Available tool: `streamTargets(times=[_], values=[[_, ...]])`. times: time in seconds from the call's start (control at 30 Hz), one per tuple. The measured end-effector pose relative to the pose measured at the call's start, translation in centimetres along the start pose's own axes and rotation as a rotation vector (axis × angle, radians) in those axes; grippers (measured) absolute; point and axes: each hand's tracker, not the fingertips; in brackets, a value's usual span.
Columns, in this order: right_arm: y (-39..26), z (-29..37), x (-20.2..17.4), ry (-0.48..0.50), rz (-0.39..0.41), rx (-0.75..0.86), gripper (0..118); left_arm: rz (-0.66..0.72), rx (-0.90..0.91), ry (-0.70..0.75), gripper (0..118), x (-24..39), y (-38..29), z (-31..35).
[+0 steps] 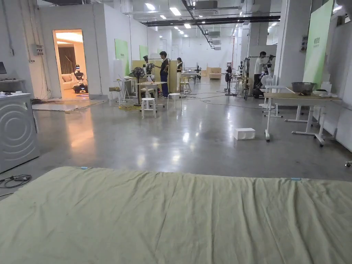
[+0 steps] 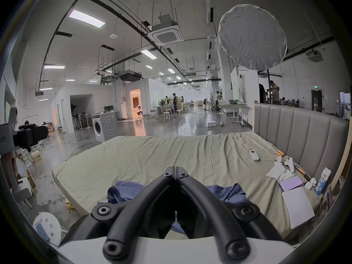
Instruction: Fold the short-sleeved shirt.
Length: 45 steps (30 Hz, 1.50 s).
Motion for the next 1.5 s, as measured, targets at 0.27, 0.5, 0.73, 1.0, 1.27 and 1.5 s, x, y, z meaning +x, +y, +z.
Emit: streamTargets(times=[0.27,0.5,0.73,1.0,1.27,1.5], values=[[0.2,0.7,0.4,-0.010,-0.033,0.007,0,0.010,-0.012,-0.039,0,1.0,0.2,-0.1],[0.0,1.0,0.7,-0.026,-0.039,-0.004,0,0.066,-0.041,-0.095,0,0.6,-0.5,-1.1],[-1.6,0.6,1.6,-0.043,-0.048,-0.070,0,0.179,-0.162,-0.126,0,-1.4,-2.7,-5.1],[-3.9,-1.6,3.6,-0.063,-0.096,-0.159,0,0.330,-0.329,-0.132,0,-4.0,-6.7,-13.6],[-6.0,-4.5,5.2,-0.097,-0.109,-0.273,0,0.444,-0.610,-0.190,85,-5.8,-15.8,-28.5],[-8.0,-5.0,5.1,-0.099,-0.162,-0.350,0,0.346,-0.818,-0.116,85,-5.9,-22.5,-37.4]])
